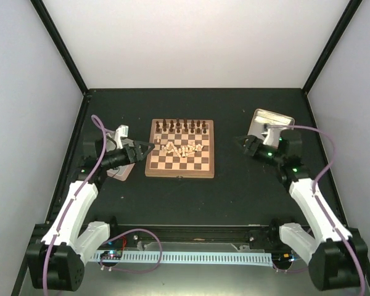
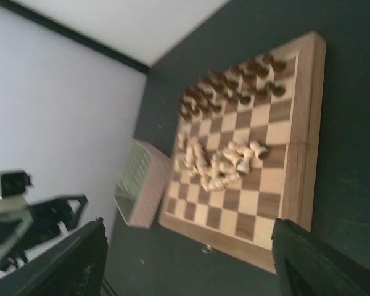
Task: Set up the chess pieces on the board
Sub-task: Pick up the chess piece from the chessboard.
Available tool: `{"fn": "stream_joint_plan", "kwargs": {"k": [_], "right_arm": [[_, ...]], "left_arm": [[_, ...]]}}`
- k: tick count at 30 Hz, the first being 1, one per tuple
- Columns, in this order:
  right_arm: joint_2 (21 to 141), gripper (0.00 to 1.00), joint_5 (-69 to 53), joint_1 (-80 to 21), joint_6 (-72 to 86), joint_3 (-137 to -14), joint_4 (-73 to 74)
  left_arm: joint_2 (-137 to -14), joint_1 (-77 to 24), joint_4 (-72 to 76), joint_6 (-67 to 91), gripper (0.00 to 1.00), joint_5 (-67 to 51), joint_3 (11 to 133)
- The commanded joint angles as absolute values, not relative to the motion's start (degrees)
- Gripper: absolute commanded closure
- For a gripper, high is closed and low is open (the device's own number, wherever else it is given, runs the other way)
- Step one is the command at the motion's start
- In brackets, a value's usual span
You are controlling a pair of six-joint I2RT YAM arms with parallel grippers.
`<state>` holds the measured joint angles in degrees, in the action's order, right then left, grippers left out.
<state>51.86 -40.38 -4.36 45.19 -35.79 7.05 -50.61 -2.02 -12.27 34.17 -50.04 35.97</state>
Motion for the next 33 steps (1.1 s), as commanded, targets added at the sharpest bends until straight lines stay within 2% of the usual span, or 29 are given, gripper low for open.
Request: {"fn": "stream_joint_plan", "kwargs": {"k": [1,9,16,21,27,33], "right_arm": [[59.61,0.28,-34.72,-12.17,39.42,-39.43,10.01],[77.46,0.49,-22.95,-27.08,37.47,-51.36,15.31],[90.23,0.65,-13.59,-32.77,33.57,-64.22,22.92],[98.49,0.68,-9.47,-33.75,29.93,-73.64,29.43],[105.97,0.64,-5.67,-35.42,27.93,-81.48,35.03],[111.93,0.67,-6.02,-37.21,26.96,-87.74,38.68]], "left_arm": [[-52.42,-2.40,-20.25,30.68,0.06,-41.63,39.06],[-57.23,-2.46,-22.47,30.94,0.16,-37.43,37.37],[-60.00,-2.63,-23.60,30.46,0.27,-34.64,36.59],[-60.83,-2.82,-24.40,29.27,0.32,-34.14,36.47],[-60.76,-3.16,-24.28,28.63,0.32,-34.06,36.06],[-61.86,-3.12,-24.55,27.51,0.32,-34.32,35.86]]}}
